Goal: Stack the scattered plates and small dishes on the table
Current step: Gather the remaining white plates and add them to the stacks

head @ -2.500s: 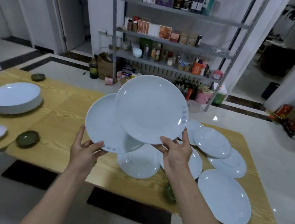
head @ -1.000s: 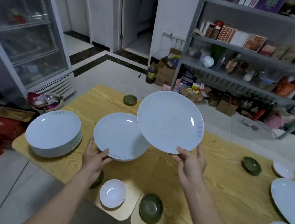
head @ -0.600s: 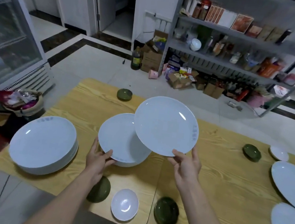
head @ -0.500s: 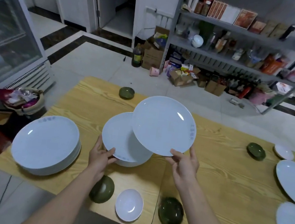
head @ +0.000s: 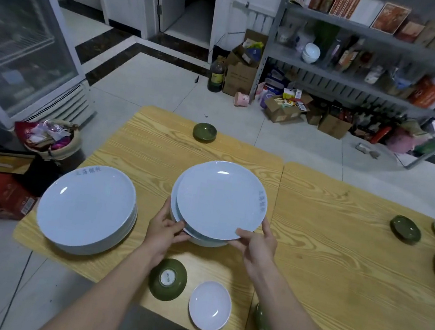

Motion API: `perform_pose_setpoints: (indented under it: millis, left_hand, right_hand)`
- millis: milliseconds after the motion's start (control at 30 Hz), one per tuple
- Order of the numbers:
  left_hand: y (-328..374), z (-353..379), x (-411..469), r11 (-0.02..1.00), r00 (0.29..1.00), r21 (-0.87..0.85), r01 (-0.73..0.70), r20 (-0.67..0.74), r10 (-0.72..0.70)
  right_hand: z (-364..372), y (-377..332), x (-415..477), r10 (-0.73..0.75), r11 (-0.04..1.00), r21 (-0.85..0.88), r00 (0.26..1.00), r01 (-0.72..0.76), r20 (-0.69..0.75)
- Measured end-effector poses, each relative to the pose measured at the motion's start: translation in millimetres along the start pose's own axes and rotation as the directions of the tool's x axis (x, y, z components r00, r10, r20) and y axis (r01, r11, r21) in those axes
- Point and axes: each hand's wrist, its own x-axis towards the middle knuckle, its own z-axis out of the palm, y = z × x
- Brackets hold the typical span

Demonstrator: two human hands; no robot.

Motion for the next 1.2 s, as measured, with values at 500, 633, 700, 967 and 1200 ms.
perform_pose_setpoints:
  millis: [500,633,700,967,1200]
  left_hand:
    - [2.4,-5.7,-0.8,0.999,0.999,-0.051,0.004,0.051,-0.002]
    - [4.4,-7.7,0.0,0.999,0.999,-0.039,0.005,0.043,-0.003]
    - [6.0,-7.0,-1.8,0.999,0.999,-0.035,0.004,0.042,-0.002]
    - [9.0,-6.7,-5.6,0.999,0.999,-0.023,0.025,0.041,-0.024]
    - [11.1,-4.7,-6.3,1.0,0.999,-0.013,0.028,0.031,-0.028]
  right_hand:
    - [3.2,-2.0,14.9,-0.091,0.933,-0.348,0.996,0.087,0.007]
    - [5.1,-2.7,15.7,-0.116,0.9,-0.423,0.993,0.101,-0.011]
    - [6.7,-2.5,16.3,-0.133,0.902,-0.42,0.99,0.098,-0.053]
    - [12.1,-4.9,18.4,-0.183,0.912,-0.405,0.949,0.066,-0.256]
    - [3.4,-0.3,21.3,-0.109,0.927,-0.375,0.949,-0.011,-0.297]
